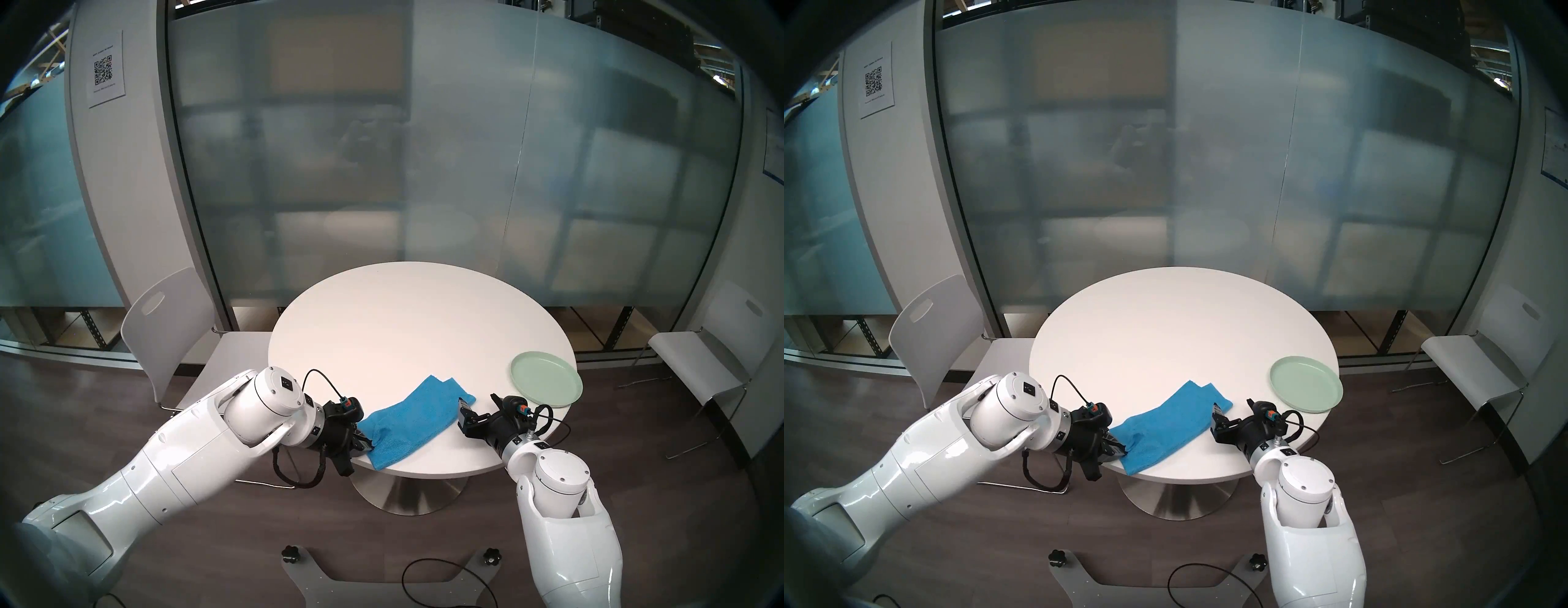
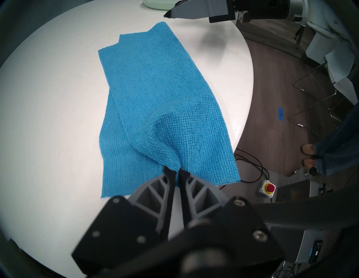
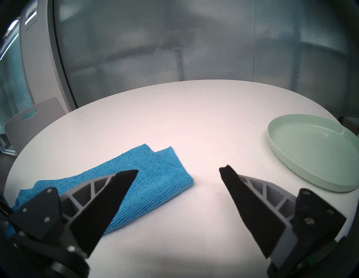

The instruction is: Fold the napkin in half twice and place it beside the plate

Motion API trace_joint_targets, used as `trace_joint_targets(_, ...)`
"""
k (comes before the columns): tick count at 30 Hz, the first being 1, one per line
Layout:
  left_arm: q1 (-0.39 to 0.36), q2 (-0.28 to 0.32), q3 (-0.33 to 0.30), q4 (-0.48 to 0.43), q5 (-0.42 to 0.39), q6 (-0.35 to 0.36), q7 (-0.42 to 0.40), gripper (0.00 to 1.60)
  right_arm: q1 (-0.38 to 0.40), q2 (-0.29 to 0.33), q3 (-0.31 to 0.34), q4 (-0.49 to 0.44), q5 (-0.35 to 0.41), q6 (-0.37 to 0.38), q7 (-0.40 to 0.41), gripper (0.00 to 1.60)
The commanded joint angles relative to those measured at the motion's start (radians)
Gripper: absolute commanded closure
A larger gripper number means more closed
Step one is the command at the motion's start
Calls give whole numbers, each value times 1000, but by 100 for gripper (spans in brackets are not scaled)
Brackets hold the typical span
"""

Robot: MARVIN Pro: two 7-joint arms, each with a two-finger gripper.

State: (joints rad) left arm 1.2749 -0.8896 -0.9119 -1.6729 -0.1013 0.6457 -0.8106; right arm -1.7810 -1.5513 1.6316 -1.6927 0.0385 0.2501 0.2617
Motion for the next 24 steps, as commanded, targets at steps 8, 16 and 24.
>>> trace_joint_targets(8, 11, 7, -8, -19, -7, 2, 15, 112, 79, -7, -14, 54, -19, 14, -9, 0)
trace_joint_targets(16, 11, 10, -9, -21, -10, 0, 20, 111, 89, -14, -14, 59, -22, 44, -15, 0)
trace_joint_targets(24, 10, 11, -8, -20, -12, -3, 23, 112, 96, -9, -26, 59, -23, 76, -5, 0)
